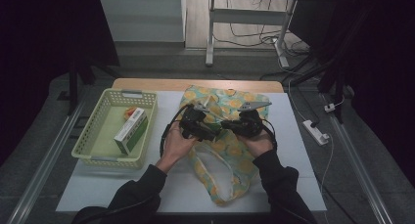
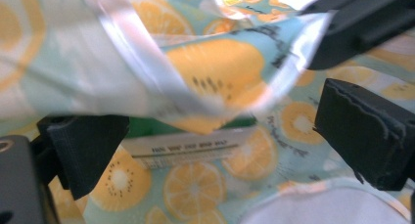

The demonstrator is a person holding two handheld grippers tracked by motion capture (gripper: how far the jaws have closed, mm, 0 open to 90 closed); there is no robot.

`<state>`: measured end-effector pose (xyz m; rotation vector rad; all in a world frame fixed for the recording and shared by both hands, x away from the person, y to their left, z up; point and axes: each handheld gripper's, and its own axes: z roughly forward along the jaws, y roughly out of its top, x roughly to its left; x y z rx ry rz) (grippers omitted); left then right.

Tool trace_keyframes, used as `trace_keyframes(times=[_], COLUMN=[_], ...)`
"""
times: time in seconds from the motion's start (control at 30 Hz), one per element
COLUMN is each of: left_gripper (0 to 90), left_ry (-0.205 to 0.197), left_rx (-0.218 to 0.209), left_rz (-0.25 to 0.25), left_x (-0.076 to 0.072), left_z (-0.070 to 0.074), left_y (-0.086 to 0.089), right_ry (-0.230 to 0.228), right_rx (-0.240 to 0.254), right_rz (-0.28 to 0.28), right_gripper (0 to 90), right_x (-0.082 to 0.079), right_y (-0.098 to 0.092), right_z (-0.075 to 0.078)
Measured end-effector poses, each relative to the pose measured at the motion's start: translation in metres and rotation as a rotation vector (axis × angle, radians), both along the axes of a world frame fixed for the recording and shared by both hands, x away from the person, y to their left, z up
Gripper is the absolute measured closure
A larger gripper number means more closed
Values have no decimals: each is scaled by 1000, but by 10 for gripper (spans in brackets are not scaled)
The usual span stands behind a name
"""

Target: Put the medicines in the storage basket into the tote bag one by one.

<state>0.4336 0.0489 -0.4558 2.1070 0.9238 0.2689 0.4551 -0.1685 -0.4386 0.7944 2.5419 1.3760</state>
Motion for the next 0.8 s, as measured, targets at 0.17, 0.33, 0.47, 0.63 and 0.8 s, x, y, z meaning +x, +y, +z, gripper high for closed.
trace_keyframes(times=[0.17, 0.33, 0.47, 0.63, 0.8], left_gripper=[40, 4, 0, 0, 0], left_ry=[1, 7, 16, 18, 24], left_rx=[-29, -62, -100, -127, -136], left_rz=[-31, -55, -70, -85, -118], left_x=[-15, -28, -35, -44, -53], left_z=[4, 7, 4, 4, 6], left_y=[7, 17, 25, 36, 46], right_ry=[-4, -3, -7, -11, -11], right_rx=[0, -1, -5, -8, -7], right_rz=[1, 2, 7, 10, 10], right_gripper=[894, 894, 893, 893, 893], right_x=[0, -1, -2, -3, -3], right_y=[0, 1, 2, 3, 3], right_z=[0, 0, 0, 1, 0])
